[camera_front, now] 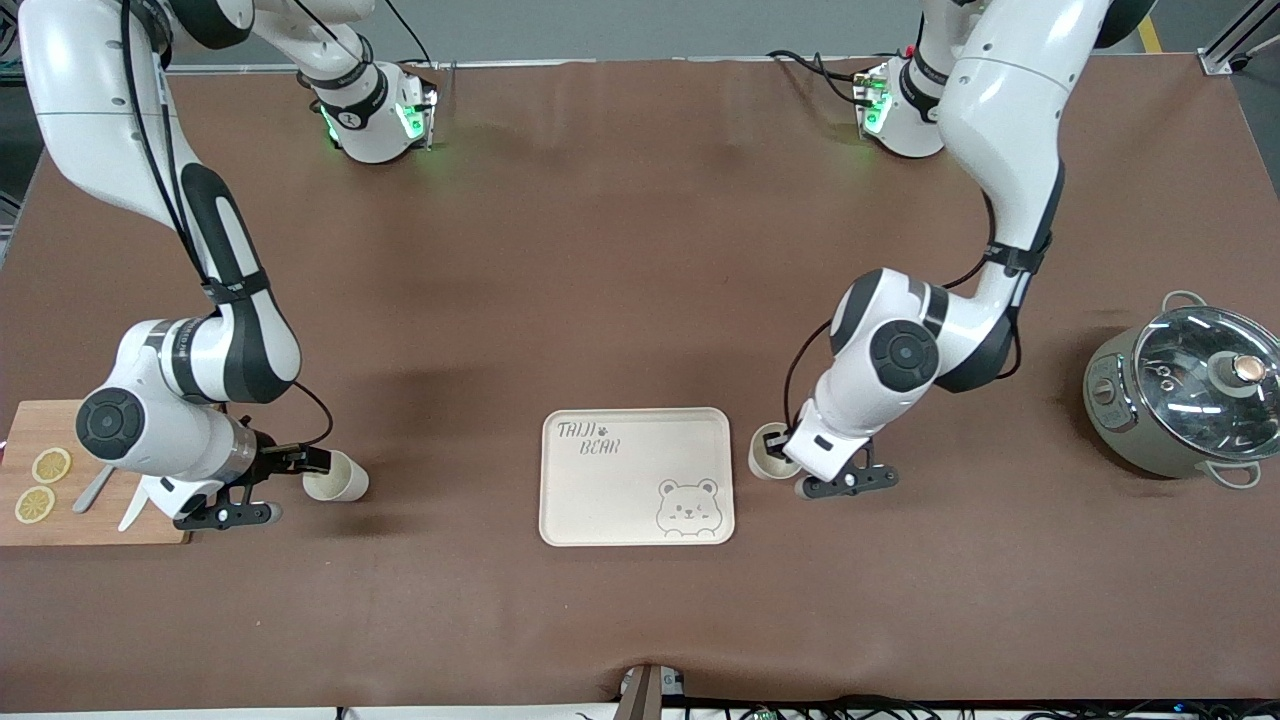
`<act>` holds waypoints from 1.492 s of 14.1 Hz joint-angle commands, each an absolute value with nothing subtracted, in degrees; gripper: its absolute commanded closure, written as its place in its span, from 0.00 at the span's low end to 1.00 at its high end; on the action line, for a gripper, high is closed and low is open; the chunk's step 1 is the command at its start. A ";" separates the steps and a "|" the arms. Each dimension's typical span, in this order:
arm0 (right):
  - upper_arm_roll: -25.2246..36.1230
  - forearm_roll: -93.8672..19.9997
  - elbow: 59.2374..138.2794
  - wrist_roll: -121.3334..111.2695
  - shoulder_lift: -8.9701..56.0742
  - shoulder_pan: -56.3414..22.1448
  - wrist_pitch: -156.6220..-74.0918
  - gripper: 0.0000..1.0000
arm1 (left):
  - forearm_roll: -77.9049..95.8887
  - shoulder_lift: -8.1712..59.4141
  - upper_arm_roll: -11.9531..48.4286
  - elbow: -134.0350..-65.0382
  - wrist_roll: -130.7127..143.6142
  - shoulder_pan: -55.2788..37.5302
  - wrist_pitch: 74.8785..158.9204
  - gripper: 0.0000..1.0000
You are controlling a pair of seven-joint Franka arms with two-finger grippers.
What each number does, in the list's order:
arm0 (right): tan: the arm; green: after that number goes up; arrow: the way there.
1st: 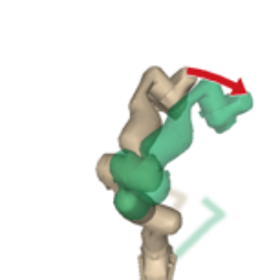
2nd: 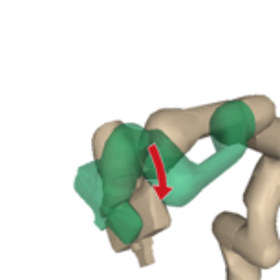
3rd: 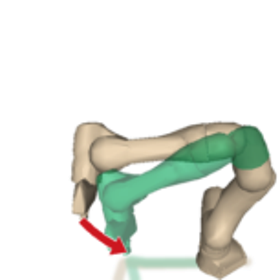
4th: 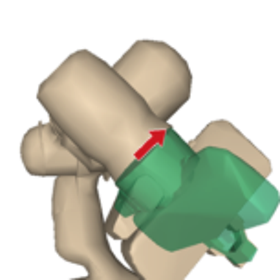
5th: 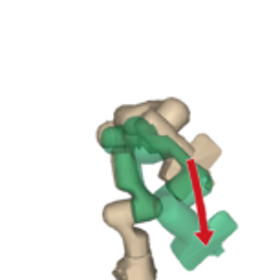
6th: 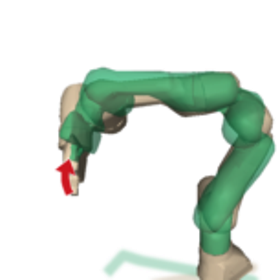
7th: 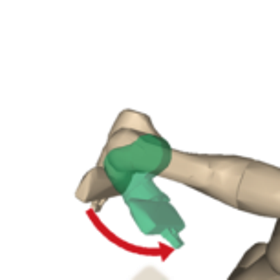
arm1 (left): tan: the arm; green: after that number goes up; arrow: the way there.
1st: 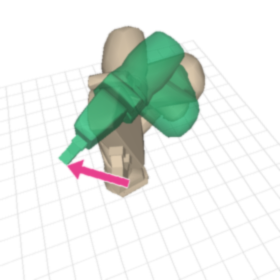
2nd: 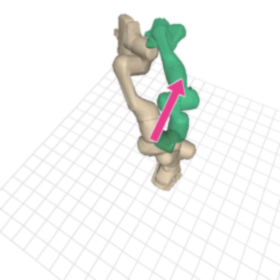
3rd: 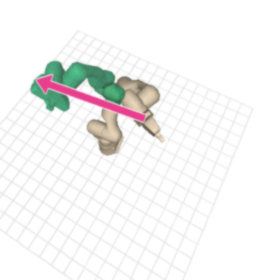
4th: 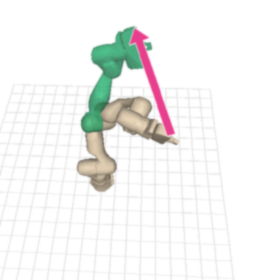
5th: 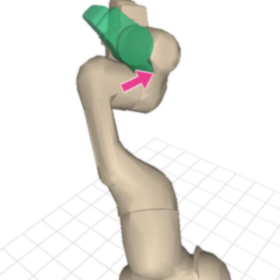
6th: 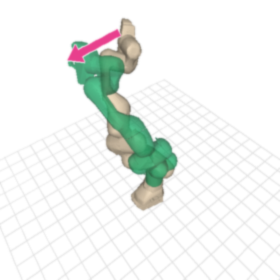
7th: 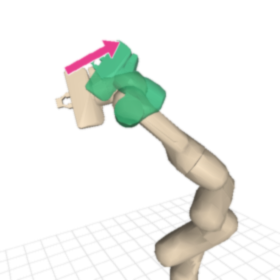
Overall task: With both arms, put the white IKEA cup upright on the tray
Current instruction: 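Lower the cup upright onto the tray and open the left gripper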
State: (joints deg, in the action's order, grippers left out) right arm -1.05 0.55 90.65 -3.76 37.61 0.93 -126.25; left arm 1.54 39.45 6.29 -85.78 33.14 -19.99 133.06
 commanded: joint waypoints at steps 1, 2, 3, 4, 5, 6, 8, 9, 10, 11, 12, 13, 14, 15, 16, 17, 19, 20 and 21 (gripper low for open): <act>-1.41 -0.97 90.44 -3.78 39.11 1.49 -128.05 0.00 | 2.46 45.77 5.72 -76.32 37.77 -23.36 131.40 1.00; -1.41 -1.14 90.70 -3.78 39.81 1.58 -129.19 0.00 | 2.46 47.36 5.54 -74.11 39.71 -24.60 131.40 1.00; -1.41 -1.14 90.96 -3.78 40.25 1.50 -130.33 0.00 | 2.46 47.89 5.54 -73.66 40.60 -25.39 131.40 1.00; -1.41 -1.14 91.31 -3.78 40.51 1.41 -130.95 0.00 | 2.46 47.90 5.45 -73.65 41.04 -26.27 131.40 1.00; -1.41 -1.14 91.23 -3.78 40.60 1.41 -131.04 0.00 | 2.37 48.16 5.45 -73.74 41.57 -26.89 131.40 1.00; -1.41 -1.23 91.23 -3.78 40.87 1.49 -131.31 0.00 | 2.11 49.47 5.45 -73.83 42.18 -27.50 131.40 1.00; -1.41 -2.63 91.32 -3.78 41.74 1.50 -132.62 0.00 | 1.85 51.15 4.32 -73.92 43.50 -29.17 131.40 1.00; -1.41 -3.59 91.23 -3.87 41.84 1.32 -132.80 0.00 | 1.76 51.15 3.87 -74.00 43.59 -29.96 131.40 1.00; -1.41 -3.69 91.32 -3.87 41.84 1.32 -132.80 0.00 | 1.84 51.15 3.78 -74.09 43.59 -30.14 131.40 1.00; -1.41 -3.78 91.23 -3.78 41.84 1.41 -132.89 0.00 | 1.85 51.33 3.78 -74.18 43.68 -30.15 131.40 1.00; -1.41 -3.87 91.23 -3.78 41.84 1.49 -132.80 0.00 | 1.85 51.59 3.78 -74.35 43.68 -30.15 131.40 1.00; -1.41 -3.95 91.23 -3.87 41.84 1.49 -132.80 0.00 | 1.85 51.68 3.78 -74.36 43.68 -30.06 131.40 1.00; -1.41 -3.96 91.23 -3.95 41.84 1.58 -132.89 0.00 | 1.85 51.68 3.78 -74.36 43.68 -30.06 131.40 1.00; -1.41 -3.96 91.23 -3.96 41.84 1.58 -132.80 0.00 | 1.85 51.77 3.78 -74.36 43.68 -30.06 131.48 1.00; -1.41 -3.96 91.14 -3.96 41.84 1.50 -132.80 0.00 | 1.85 51.77 3.87 -74.44 43.51 -29.97 131.48 0.82; -1.41 -3.96 91.14 -3.96 41.84 1.41 -132.72 0.02 | 1.67 51.85 3.87 -74.53 43.42 -30.06 131.57 0.01; -1.41 -3.96 91.06 -3.96 41.84 1.32 -132.71 0.27 | 1.84 52.03 3.78 -74.53 43.68 -30.15 131.57 0.00; -1.41 -3.96 91.05 -3.96 41.84 1.32 -132.63 0.38 | 1.85 51.60 3.87 -74.53 43.68 -30.06 131.49 0.00; -1.41 -3.96 91.05 -3.96 41.84 1.23 -132.63 0.49 | 1.93 50.55 3.78 -74.44 43.77 -29.97 131.22 0.00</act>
